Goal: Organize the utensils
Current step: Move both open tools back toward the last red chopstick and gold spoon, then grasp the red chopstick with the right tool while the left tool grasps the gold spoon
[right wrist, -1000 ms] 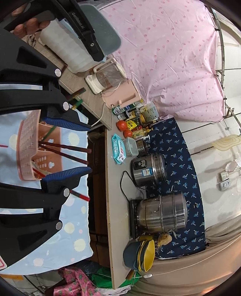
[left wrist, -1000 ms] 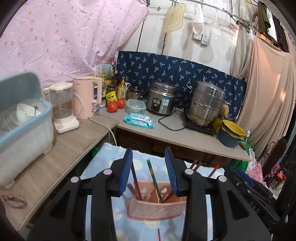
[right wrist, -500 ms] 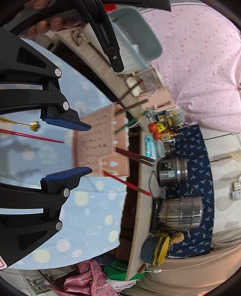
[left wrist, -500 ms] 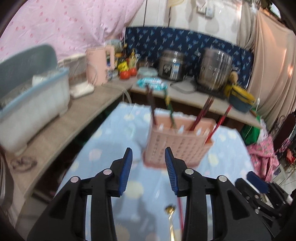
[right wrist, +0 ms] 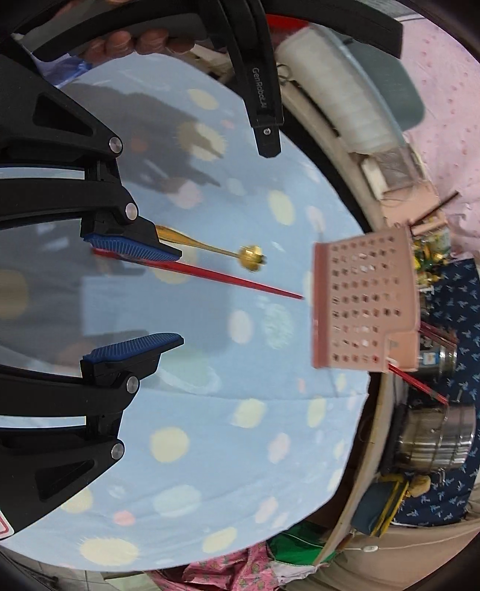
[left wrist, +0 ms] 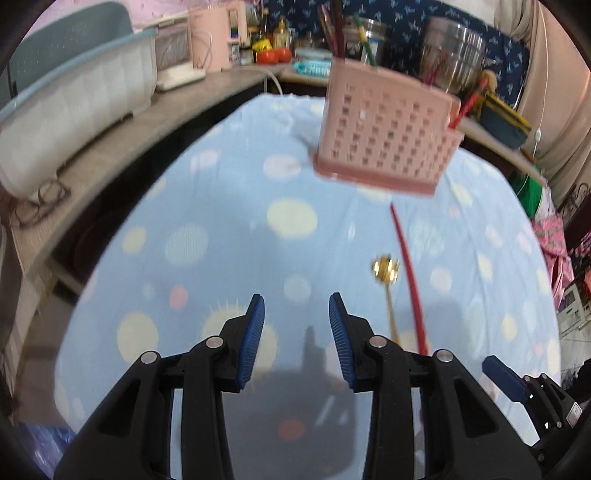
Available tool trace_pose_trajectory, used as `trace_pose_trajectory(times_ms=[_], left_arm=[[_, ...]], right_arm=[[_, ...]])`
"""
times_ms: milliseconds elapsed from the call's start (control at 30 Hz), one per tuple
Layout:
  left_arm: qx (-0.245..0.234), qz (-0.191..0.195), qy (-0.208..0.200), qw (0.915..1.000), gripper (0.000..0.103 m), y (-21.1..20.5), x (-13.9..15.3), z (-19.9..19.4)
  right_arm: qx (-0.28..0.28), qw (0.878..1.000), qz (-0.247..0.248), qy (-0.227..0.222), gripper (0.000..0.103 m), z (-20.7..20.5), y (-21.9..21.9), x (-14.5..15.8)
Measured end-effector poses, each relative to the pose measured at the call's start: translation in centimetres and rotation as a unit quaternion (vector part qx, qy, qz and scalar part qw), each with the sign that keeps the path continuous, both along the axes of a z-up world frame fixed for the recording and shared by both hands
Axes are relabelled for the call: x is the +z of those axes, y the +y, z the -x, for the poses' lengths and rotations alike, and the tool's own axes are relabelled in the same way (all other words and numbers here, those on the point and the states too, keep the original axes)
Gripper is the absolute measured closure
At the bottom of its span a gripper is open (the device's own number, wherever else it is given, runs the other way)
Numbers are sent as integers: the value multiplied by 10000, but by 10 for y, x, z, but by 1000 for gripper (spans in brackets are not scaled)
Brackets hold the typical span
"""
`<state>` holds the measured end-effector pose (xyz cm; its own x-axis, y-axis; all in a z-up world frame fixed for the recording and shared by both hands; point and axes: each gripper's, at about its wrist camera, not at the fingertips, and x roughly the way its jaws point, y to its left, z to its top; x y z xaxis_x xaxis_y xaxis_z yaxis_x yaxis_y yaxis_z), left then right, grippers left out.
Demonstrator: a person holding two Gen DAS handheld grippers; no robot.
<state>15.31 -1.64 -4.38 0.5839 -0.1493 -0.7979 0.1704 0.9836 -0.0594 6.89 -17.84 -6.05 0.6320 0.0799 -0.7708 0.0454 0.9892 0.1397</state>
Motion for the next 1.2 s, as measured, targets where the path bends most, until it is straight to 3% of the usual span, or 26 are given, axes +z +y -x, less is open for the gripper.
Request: trace_pose_trajectory(times_ms=[167,300,667,900,1200], left_arm=[[6,-104,157,9998,68,0,-15,9],[-39,-164,198,9997,68,0,-22,15],[-123,-264,284,9992,68,-5,-30,19],[-161,-295,318,9989,68,-9,-32,19],[-237,-306,360,9986,67,-15,-34,19]], right_arm=[[166,9998,-23,142,67,3,17,-15],[236,9995,20,200,75,2,25,-22],[186,9995,54,260,83,-1,24,-29],[123,9996,81,261,95,-2,20,-32],[-82,9996,83,241,96,3,5,-32]])
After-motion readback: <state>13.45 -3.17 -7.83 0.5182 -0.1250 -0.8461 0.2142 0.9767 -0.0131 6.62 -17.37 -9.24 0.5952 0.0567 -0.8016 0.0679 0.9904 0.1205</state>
